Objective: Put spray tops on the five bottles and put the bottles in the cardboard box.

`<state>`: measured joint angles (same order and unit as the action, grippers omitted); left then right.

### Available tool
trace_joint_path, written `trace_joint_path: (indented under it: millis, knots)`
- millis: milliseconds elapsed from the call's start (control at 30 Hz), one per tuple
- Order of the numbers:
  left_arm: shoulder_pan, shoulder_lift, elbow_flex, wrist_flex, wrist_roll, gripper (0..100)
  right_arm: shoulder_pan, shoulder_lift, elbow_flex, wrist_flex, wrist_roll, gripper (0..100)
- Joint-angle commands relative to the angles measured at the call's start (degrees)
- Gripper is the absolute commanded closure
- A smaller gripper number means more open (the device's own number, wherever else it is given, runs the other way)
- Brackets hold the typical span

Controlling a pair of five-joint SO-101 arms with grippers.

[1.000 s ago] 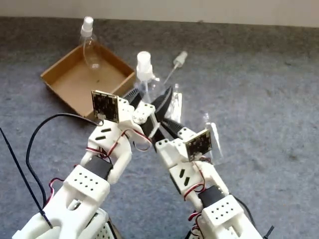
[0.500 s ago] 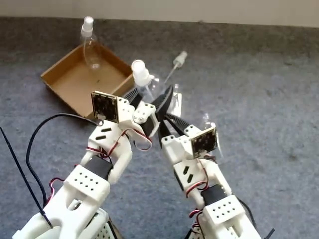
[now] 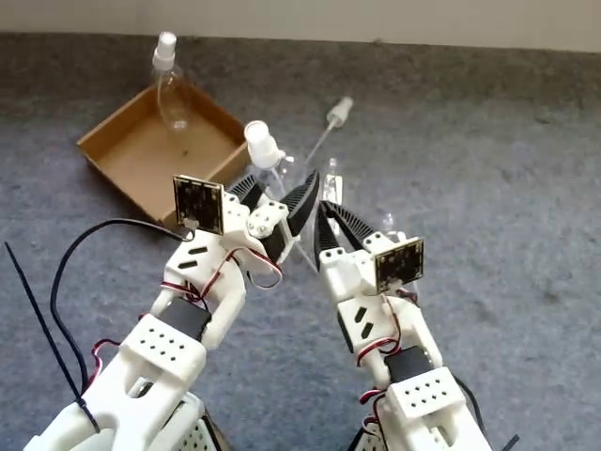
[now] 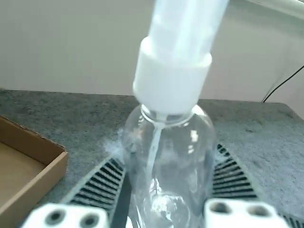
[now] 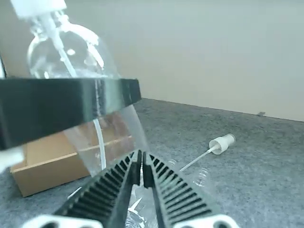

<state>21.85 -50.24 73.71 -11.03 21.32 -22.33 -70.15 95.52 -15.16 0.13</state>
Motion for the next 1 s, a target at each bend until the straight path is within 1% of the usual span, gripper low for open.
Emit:
trace_joint_path:
  millis: [0, 67, 433, 467, 533, 633, 667, 767, 867, 967]
  knots:
    - [-0.7, -0.2, -1.4, -1.1, 0.3, 93, 0.6, -0.3, 6.7, -1.4, 0.4, 99.0]
    - [-3.0, -0.2, -2.2, -0.9, 0.3, 93, 0.6, -0.3, 6.7, -1.4, 0.4, 99.0]
    - [-26.5, 0.4, -6.4, -0.8, 0.3, 93, 0.2, -0.5, 6.7, 1.3, 0.4, 99.0]
    - [-28.5, 0.5, -6.8, -0.7, -0.1, 93, 0.2, -0.5, 6.7, 1.4, 0.4, 99.0]
    - [-31.3, 0.5, -7.7, -0.7, -3.8, 93, 0.2, -0.5, 6.7, 1.4, 0.4, 99.0]
    - [-32.4, 0.6, -9.4, -0.5, -11.6, 93, 0.2, -0.3, 6.7, 1.4, 0.4, 99.0]
    - [-32.4, 0.6, -10.0, 0.6, -13.9, 93, 0.2, -0.3, 6.7, 1.4, 0.4, 99.0]
    - [-32.5, 2.3, -14.9, 7.5, -18.1, 93, 0.2, -0.3, 6.7, 1.4, 0.4, 99.0]
    - [-33.6, 9.6, -22.5, 13.9, -16.7, 93, 0.2, -0.3, 6.8, 1.4, 0.4, 99.0]
    - [-35.6, 19.1, -28.7, 14.9, -14.1, 93, 0.2, -0.3, 6.8, 1.4, 0.4, 99.0]
